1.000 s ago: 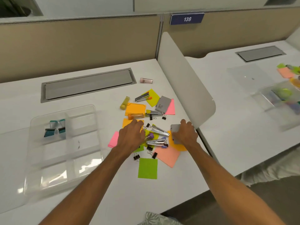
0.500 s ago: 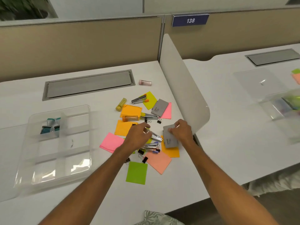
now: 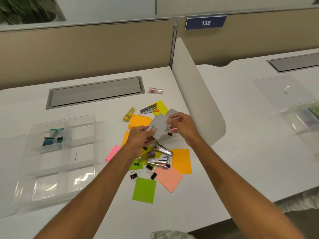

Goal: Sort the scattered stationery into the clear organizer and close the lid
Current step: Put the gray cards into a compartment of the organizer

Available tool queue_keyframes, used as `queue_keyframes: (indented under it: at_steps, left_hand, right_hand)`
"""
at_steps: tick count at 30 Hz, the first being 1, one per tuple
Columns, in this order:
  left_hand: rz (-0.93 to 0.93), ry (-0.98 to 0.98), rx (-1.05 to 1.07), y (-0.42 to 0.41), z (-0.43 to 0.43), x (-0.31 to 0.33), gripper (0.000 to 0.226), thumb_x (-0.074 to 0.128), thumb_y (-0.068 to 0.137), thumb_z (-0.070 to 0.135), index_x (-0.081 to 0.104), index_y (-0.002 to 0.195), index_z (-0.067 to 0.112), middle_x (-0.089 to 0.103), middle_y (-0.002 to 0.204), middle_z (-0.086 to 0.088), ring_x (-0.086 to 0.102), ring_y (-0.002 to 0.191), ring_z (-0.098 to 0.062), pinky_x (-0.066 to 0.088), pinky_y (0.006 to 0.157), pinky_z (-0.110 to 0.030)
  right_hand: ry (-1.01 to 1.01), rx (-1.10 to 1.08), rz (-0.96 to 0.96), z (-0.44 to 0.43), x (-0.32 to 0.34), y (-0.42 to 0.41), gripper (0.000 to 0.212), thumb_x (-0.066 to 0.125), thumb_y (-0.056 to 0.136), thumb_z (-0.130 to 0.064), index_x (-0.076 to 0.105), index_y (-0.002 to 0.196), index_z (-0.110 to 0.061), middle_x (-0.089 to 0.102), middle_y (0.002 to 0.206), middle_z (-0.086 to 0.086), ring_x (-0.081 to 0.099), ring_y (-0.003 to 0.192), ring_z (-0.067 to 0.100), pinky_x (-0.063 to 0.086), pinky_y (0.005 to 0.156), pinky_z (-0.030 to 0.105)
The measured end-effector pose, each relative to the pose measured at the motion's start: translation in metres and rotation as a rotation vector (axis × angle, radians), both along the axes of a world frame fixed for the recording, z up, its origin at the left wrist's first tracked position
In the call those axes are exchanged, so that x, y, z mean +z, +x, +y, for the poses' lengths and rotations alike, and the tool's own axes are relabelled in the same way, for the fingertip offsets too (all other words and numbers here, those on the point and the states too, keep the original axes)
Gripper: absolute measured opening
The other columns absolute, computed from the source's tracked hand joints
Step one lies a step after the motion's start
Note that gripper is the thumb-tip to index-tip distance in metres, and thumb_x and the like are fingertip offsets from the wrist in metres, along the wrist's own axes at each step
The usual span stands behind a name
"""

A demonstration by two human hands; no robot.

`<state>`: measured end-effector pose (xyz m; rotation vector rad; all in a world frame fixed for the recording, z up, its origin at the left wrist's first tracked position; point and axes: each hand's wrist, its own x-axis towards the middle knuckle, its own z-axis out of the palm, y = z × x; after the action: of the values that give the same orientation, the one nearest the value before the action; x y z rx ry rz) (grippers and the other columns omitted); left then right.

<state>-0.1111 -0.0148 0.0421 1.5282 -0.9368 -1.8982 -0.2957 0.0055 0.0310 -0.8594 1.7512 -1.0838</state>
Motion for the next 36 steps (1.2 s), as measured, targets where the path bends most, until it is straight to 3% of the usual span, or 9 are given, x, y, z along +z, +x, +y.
queue_keyframes:
  at_steps: [2, 5, 10, 16, 19, 23, 26, 30, 36]
  left_hand:
    - [-0.030, -0.026, 0.065, 0.003, -0.006, -0.001, 0.023, 0.068, 0.089, 0.010, 0.058, 0.109, 0.004, 0.067, 0.106, -0.019, 0.067, 0.081, -0.026, 0.060, 0.071, -0.030]
    - [-0.049, -0.036, 0.122, 0.008, -0.016, -0.003, 0.025, 0.069, 0.088, 0.009, 0.058, 0.110, 0.003, 0.067, 0.105, -0.017, 0.067, 0.082, -0.026, 0.059, 0.078, -0.035]
    - [-0.056, -0.036, 0.170, 0.013, -0.030, -0.008, 0.021, 0.069, 0.088, 0.009, 0.059, 0.107, 0.006, 0.067, 0.107, -0.017, 0.067, 0.088, -0.028, 0.058, 0.083, -0.039]
    - [-0.046, -0.029, 0.183, 0.017, -0.040, -0.015, 0.021, 0.069, 0.088, 0.009, 0.058, 0.106, 0.007, 0.067, 0.107, -0.016, 0.068, 0.089, -0.026, 0.060, 0.076, -0.032]
    - [-0.044, -0.026, 0.192, 0.020, -0.042, -0.017, 0.026, 0.069, 0.088, 0.009, 0.058, 0.111, 0.004, 0.067, 0.107, -0.017, 0.068, 0.084, -0.025, 0.060, 0.072, -0.030]
    - [0.001, -0.013, 0.225, 0.027, -0.046, -0.017, 0.021, 0.068, 0.088, 0.006, 0.057, 0.106, 0.006, 0.066, 0.109, -0.020, 0.067, 0.092, -0.031, 0.058, 0.080, -0.035]
    - [0.024, -0.020, 0.225, 0.034, -0.049, -0.014, 0.019, 0.068, 0.088, 0.004, 0.058, 0.104, 0.004, 0.067, 0.109, -0.020, 0.068, 0.094, -0.033, 0.057, 0.084, -0.038]
    - [0.064, -0.032, 0.249, 0.049, -0.047, -0.003, 0.016, 0.068, 0.087, 0.003, 0.058, 0.097, 0.008, 0.069, 0.105, -0.017, 0.070, 0.089, -0.030, 0.059, 0.078, -0.034]
    - [0.018, -0.085, 0.338, 0.105, -0.041, 0.012, 0.019, 0.070, 0.085, 0.002, 0.059, 0.100, 0.007, 0.070, 0.102, -0.015, 0.070, 0.083, -0.027, 0.060, 0.079, -0.035]
  right_hand:
    - [0.005, 0.038, 0.286, -0.014, -0.007, -0.010, 0.018, 0.074, 0.083, -0.018, 0.069, 0.100, -0.014, 0.069, 0.091, 0.007, 0.065, 0.075, 0.017, 0.057, 0.073, 0.032]
    - [0.079, 0.168, 0.626, -0.036, -0.019, -0.026, 0.035, 0.076, 0.080, -0.017, 0.065, 0.113, -0.014, 0.063, 0.110, 0.009, 0.062, 0.099, 0.022, 0.050, 0.085, 0.033]
    - [0.267, 0.465, 0.880, -0.065, -0.035, -0.036, 0.075, 0.081, 0.073, -0.036, 0.047, 0.135, -0.014, 0.047, 0.128, 0.012, 0.046, 0.122, 0.030, 0.044, 0.095, 0.042]
    - [0.299, 0.565, 1.169, -0.081, -0.042, -0.034, 0.082, 0.079, 0.065, -0.054, 0.046, 0.129, -0.015, 0.049, 0.128, 0.009, 0.043, 0.122, 0.029, 0.036, 0.099, 0.046]
    - [0.319, 0.581, 1.184, -0.086, -0.042, -0.036, 0.090, 0.083, 0.059, -0.056, 0.046, 0.130, -0.013, 0.043, 0.129, 0.011, 0.039, 0.123, 0.030, 0.036, 0.099, 0.045]
    - [0.313, 0.543, 1.122, -0.092, -0.037, -0.037, 0.093, 0.086, 0.057, -0.053, 0.042, 0.130, -0.015, 0.042, 0.127, 0.012, 0.039, 0.122, 0.031, 0.038, 0.097, 0.045]
    - [0.292, 0.484, 0.978, -0.095, -0.032, -0.038, 0.065, 0.083, 0.069, -0.040, 0.047, 0.120, -0.020, 0.052, 0.121, 0.009, 0.047, 0.117, 0.030, 0.040, 0.092, 0.043]
    - [0.242, 0.381, 0.777, -0.092, -0.015, -0.040, 0.025, 0.068, 0.082, -0.022, 0.052, 0.101, -0.022, 0.066, 0.103, 0.008, 0.061, 0.094, 0.029, 0.044, 0.073, 0.034]
    - [-0.015, 0.207, 0.719, -0.088, 0.021, -0.003, 0.025, 0.056, 0.081, -0.008, 0.056, 0.102, -0.021, 0.066, 0.090, 0.013, 0.060, 0.081, 0.033, 0.047, 0.064, 0.036]
